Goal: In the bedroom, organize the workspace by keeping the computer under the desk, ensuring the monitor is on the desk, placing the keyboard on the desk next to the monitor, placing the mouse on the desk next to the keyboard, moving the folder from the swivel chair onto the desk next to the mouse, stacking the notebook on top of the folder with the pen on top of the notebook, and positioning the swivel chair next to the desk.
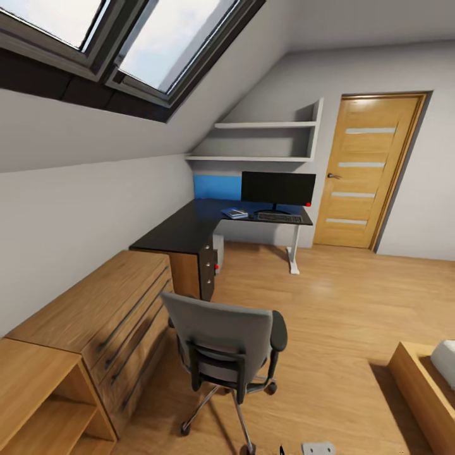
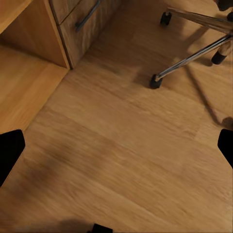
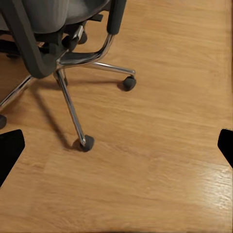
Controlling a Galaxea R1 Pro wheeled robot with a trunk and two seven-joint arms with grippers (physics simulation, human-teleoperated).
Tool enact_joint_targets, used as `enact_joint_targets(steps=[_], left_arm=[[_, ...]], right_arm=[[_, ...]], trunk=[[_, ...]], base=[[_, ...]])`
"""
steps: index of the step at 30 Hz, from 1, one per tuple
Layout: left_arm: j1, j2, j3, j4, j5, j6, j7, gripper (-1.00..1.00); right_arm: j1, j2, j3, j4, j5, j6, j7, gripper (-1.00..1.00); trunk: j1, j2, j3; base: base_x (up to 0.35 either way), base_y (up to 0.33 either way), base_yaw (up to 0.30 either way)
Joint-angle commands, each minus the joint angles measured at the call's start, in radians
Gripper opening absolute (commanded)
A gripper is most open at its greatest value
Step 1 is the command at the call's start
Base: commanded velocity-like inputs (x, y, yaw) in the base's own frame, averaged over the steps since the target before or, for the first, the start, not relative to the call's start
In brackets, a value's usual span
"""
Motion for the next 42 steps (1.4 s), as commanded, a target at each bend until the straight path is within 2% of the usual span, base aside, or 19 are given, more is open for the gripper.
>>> enact_joint_targets(steps=[1, 17, 26, 42], left_arm=[[0.000, -0.001, 0.003, -0.002, -0.002, 0.000, 0.002, 1.00], [0.000, 0.000, 0.003, -0.002, -0.002, 0.000, 0.002, 1.00], [0.000, 0.000, 0.003, -0.002, -0.002, 0.000, 0.002, 1.00], [0.000, -0.001, 0.001, -0.002, -0.002, 0.000, 0.001, 1.00]], right_arm=[[-0.001, 0.000, -0.008, 0.002, 0.011, -0.004, -0.006, 1.00], [-0.002, 0.000, -0.008, 0.002, 0.011, -0.004, -0.006, 1.00], [-0.001, 0.000, -0.008, 0.002, 0.012, -0.004, -0.006, 1.00], [-0.002, 0.002, -0.008, 0.003, 0.012, -0.002, -0.004, 1.00]], trunk=[[0.000, -0.001, -0.001], [0.000, -0.001, -0.001], [0.000, -0.001, -0.001], [0.000, -0.001, -0.001]], base=[[0.000, 0.243, -0.273], [0.000, 0.073, -0.273], [0.000, 0.219, -0.265], [0.000, 0.095, -0.052]])
